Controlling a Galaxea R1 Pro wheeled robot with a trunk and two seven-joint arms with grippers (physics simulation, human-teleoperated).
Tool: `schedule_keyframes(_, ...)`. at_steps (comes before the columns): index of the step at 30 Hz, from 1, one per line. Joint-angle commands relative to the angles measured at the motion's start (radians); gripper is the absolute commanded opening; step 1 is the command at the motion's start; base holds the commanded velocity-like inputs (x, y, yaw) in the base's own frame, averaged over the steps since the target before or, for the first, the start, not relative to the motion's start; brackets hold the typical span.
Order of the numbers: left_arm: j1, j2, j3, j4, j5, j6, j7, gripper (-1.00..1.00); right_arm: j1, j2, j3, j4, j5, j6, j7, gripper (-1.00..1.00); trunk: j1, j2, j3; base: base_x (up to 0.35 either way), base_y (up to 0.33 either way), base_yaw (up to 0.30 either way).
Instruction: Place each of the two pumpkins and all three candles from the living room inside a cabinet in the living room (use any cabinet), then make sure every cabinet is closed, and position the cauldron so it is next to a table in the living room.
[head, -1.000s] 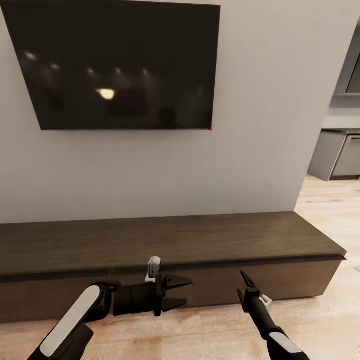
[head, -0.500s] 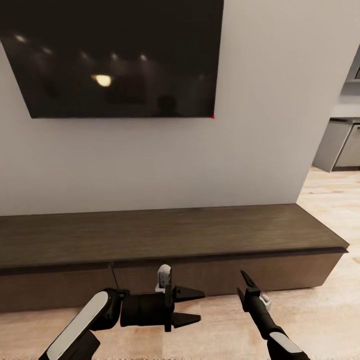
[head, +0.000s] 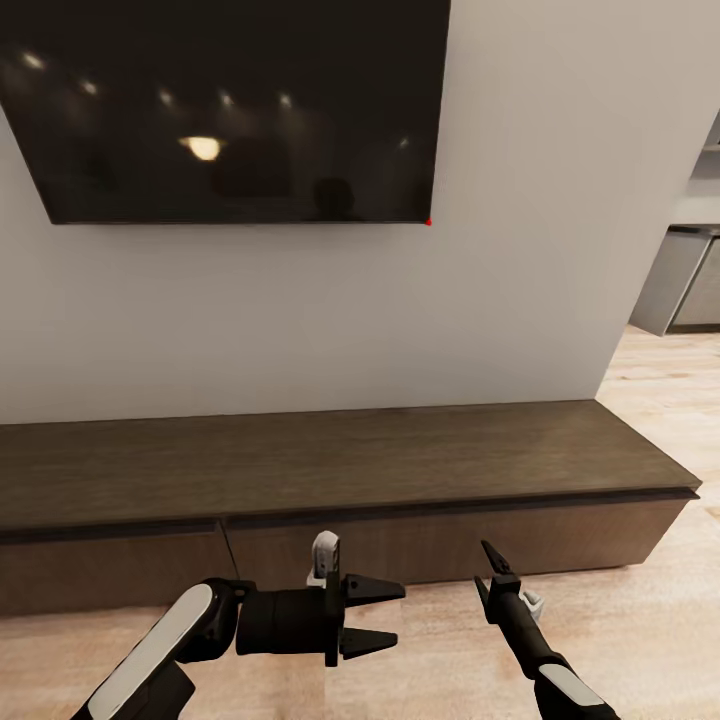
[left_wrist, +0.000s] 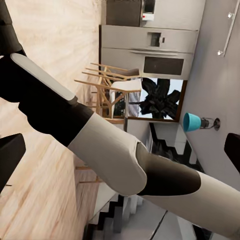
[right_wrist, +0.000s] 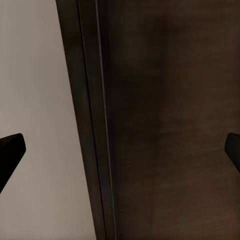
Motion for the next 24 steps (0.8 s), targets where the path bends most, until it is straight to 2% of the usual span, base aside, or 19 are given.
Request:
schedule_keyframes(1,-0.001,0.001,-0.001,-0.001,0.011,0.000,0.009,1.00,-0.001,-0.001,0.008,0.001,-0.010,0.005,0.003,1.00,0.000,0.000,-0.001,0.000,0.000,0.000)
schedule_keyframes(8,-0.001,0.005,0.000,-0.002,0.011,0.000,0.009,1.00,-0.001,-0.015,0.012,0.000,-0.001,0.005,0.013,1.00,0.000,0.000,-0.001,0.000,0.000,0.000)
schedule_keyframes(12,-0.001,0.005,0.000,-0.002,0.011,-0.001,0.009,1.00,-0.001,-0.020,0.011,-0.001,0.067,0.006,0.037,1.00,0.000,0.000,-0.001,0.000,0.000,0.000)
schedule_keyframes(14,-0.001,0.005,0.000,-0.002,0.011,0.000,0.009,1.00,-0.001,-0.020,0.011,-0.001,0.084,0.006,0.048,1.00,0.000,0.000,-0.001,0.000,0.000,0.000)
schedule_keyframes(19,-0.001,0.004,-0.001,-0.002,0.011,-0.001,0.009,1.00,-0.001,-0.020,0.011,-0.001,0.096,0.007,0.057,1.00,0.000,0.000,-0.001,0.015,0.000,0.000)
schedule_keyframes(24,-0.001,0.004,-0.002,-0.002,0.011,-0.001,0.009,1.00,-0.001,-0.020,0.011,-0.001,0.098,0.007,0.058,1.00,0.000,0.000,-0.001,0.154,0.000,0.000)
